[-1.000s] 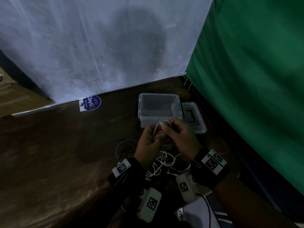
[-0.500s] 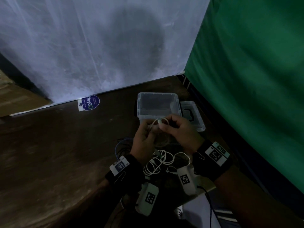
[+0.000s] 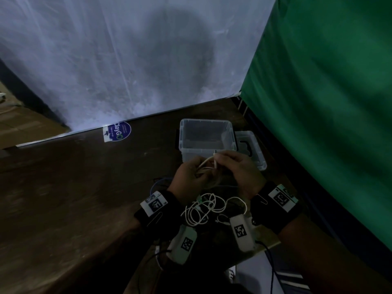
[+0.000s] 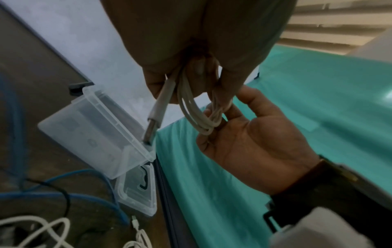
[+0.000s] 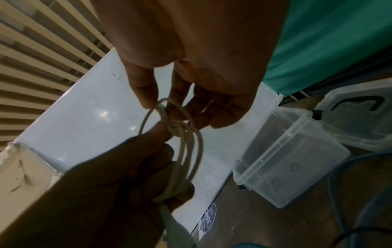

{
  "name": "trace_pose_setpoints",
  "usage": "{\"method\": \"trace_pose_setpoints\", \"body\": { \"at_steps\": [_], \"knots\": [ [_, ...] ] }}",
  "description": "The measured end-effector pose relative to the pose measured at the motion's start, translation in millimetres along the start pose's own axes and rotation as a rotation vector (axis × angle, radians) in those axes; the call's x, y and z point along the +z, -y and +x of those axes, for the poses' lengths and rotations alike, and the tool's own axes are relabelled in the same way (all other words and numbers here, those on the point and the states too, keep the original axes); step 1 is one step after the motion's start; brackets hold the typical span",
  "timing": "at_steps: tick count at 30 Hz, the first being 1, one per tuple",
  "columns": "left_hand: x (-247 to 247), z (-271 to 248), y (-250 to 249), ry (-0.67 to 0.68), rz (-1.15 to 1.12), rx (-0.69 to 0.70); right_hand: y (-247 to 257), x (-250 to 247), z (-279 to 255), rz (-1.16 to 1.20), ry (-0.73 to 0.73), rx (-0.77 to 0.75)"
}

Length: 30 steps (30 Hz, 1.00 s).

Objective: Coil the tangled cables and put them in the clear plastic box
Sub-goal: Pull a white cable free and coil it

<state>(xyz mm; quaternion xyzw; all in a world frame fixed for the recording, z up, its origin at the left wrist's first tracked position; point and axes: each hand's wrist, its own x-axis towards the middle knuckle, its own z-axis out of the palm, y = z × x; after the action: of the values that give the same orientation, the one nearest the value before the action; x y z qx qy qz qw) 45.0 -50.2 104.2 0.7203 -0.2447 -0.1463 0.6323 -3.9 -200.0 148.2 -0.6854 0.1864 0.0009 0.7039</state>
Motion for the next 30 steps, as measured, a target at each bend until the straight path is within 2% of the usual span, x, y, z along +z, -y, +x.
{"method": "trace_pose_setpoints", "body": {
  "at_steps": [3, 6, 10, 12, 18, 21, 22, 24, 27, 30],
  "knots": [
    [-5, 5, 3, 0.074, 0.066, -0.03, 1, 1, 2, 0.054, -0.003, 0.014],
    [-7, 7, 2, 0.15, 0.009, -0.102, 1, -1, 6, 0.174, -0.02, 0.049],
    [-7, 7, -6, 0.157, -0.189, -0.29, 5, -9, 16, 0.03, -0.147, -0.147],
    [-4, 5, 0, 0.157, -0.216, -0.352, 10, -13, 21, -0.006, -0.198, -0.223],
    [-1, -3, 12, 0.203, -0.278, -0.347, 11, -23, 22, 0.045, -0.231, -0.266],
    [-9, -1, 8, 0.139, -0.264, -0.283, 7, -33, 23, 0.164, -0.173, -0.218],
    [-12, 0, 8, 0.099, -0.253, -0.265, 6, -38, 22, 0.133, -0.145, -0.208],
    [-17, 5, 5, 0.035, -0.269, -0.261, -2, -44, 19, -0.078, -0.065, -0.2],
    [-15, 13, -4, 0.033, -0.355, -0.252, -14, -36, 13, -0.365, 0.03, -0.192],
    [-11, 19, -16, 0.053, -0.43, -0.288, -14, -21, 12, -0.321, -0.031, -0.205]
  ]
}}
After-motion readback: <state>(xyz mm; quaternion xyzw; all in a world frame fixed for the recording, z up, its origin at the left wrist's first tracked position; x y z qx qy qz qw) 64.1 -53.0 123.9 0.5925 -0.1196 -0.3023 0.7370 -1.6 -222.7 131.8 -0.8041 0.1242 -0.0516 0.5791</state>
